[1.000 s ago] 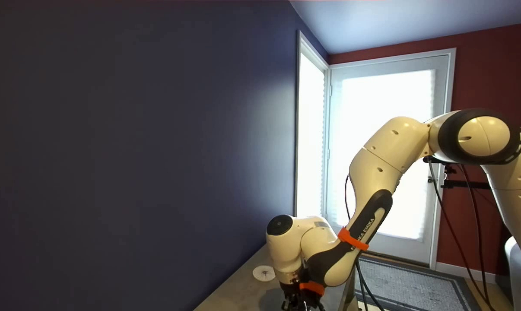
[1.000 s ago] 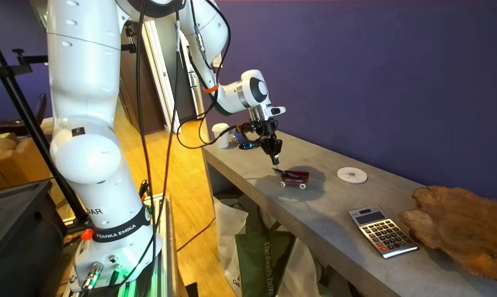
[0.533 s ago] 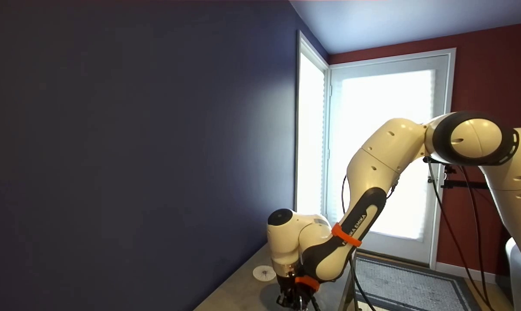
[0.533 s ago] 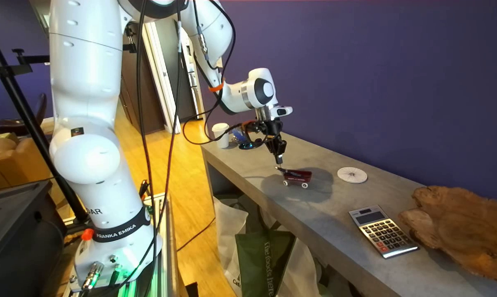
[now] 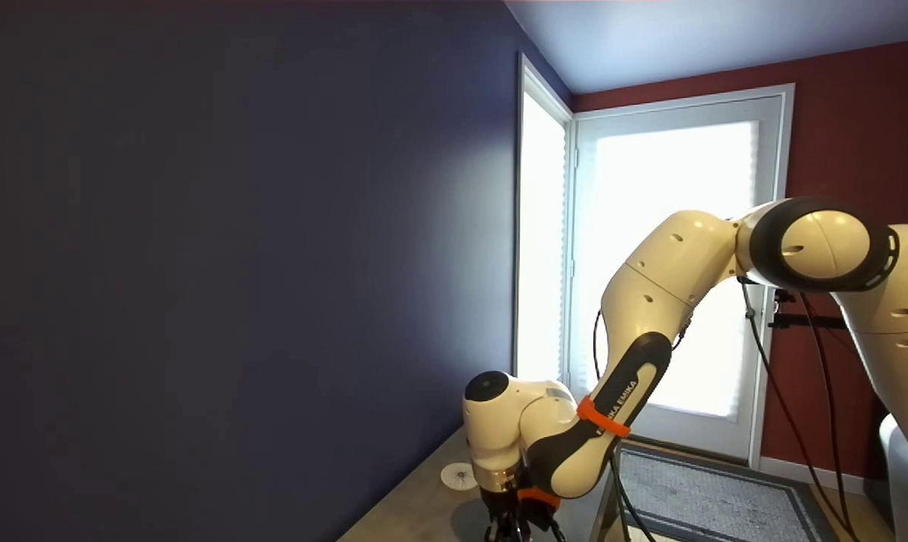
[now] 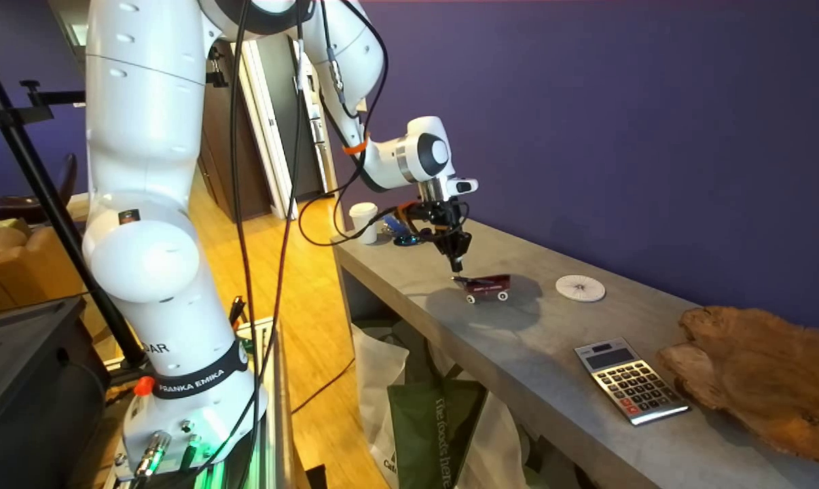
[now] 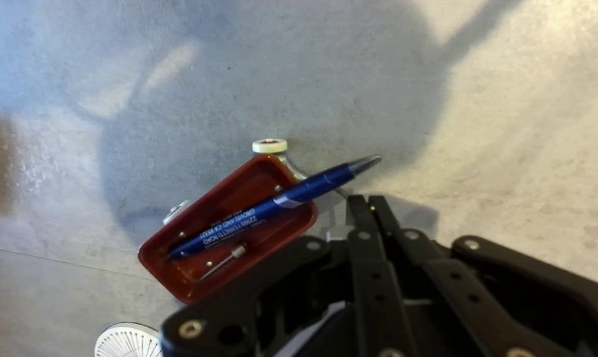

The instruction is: Pull the red toy cart to the left of the table

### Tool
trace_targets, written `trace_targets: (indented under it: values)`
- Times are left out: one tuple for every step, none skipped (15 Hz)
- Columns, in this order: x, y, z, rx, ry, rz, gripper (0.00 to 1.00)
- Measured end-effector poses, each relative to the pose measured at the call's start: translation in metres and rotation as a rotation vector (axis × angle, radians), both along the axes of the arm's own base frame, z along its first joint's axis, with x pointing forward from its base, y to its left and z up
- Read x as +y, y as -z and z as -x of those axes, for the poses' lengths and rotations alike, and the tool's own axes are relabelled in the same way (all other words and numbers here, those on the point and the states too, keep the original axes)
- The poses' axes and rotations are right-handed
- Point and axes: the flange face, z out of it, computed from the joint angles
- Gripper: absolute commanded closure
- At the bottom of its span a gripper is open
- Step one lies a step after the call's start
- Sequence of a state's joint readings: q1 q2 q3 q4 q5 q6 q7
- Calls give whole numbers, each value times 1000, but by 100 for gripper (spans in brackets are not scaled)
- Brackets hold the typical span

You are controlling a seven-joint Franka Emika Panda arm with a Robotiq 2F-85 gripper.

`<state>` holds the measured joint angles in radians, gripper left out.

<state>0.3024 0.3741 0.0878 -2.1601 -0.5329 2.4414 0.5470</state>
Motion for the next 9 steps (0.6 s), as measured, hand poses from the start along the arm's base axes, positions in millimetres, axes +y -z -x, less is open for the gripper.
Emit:
trace_targets:
  values:
    - [2, 4, 1, 3, -8, 2, 99]
    - [5, 7, 1, 5, -16, 4, 99]
    - [8, 8, 2, 6, -23, 6, 99]
    - [11, 10, 2, 7, -29, 8, 99]
    - [14, 11, 2, 8, -35, 8, 99]
    - [16, 12, 2, 8, -40, 9, 99]
    - [18, 13, 2, 9, -44, 9, 99]
    - [19, 13, 2, 10, -48, 10, 99]
    - [20, 14, 2, 10, -52, 10, 99]
